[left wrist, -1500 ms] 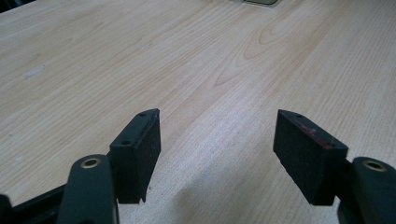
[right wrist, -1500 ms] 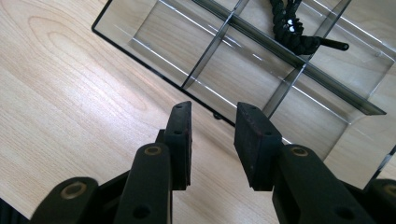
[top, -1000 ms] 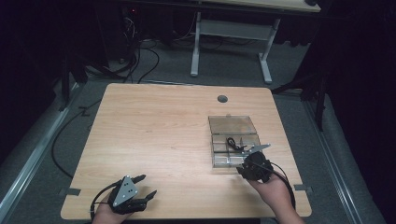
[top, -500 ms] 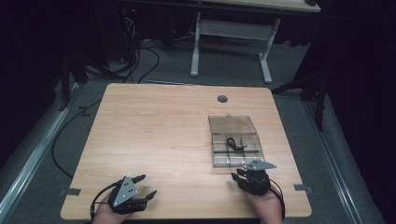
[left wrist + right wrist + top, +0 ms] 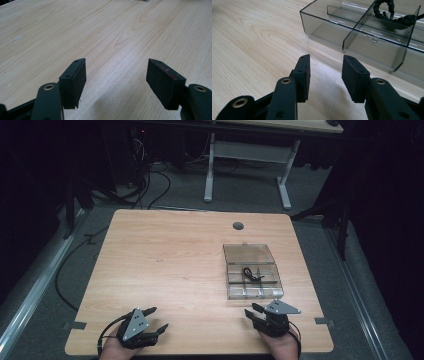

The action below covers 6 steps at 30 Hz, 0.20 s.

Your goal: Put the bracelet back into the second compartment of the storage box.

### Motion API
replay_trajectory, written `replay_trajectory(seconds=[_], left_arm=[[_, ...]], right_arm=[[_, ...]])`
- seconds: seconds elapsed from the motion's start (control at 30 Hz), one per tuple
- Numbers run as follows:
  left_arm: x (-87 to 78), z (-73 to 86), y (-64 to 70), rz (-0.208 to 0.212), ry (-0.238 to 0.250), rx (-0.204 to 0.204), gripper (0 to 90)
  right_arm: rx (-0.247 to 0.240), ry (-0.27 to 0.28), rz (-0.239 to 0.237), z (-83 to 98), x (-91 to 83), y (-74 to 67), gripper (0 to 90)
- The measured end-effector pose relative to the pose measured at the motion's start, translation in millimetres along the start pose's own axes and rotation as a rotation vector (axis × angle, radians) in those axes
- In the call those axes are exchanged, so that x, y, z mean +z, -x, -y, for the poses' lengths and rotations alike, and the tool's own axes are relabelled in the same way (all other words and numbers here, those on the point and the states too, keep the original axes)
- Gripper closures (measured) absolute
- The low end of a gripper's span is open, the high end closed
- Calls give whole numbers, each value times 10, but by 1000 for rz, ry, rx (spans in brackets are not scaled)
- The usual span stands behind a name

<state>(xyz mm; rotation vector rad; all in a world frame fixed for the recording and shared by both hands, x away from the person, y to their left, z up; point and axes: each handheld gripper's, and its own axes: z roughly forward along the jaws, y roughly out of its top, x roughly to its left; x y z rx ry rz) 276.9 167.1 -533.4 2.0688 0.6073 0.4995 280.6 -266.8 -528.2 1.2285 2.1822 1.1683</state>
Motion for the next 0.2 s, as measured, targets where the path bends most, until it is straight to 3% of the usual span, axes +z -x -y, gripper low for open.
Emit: replay_trajectory(seconds=[0.2], left_arm=[[1,-1,2,-1,2,3,329]], right_arm=[[-21,-18,14,-10,23,-32,565]])
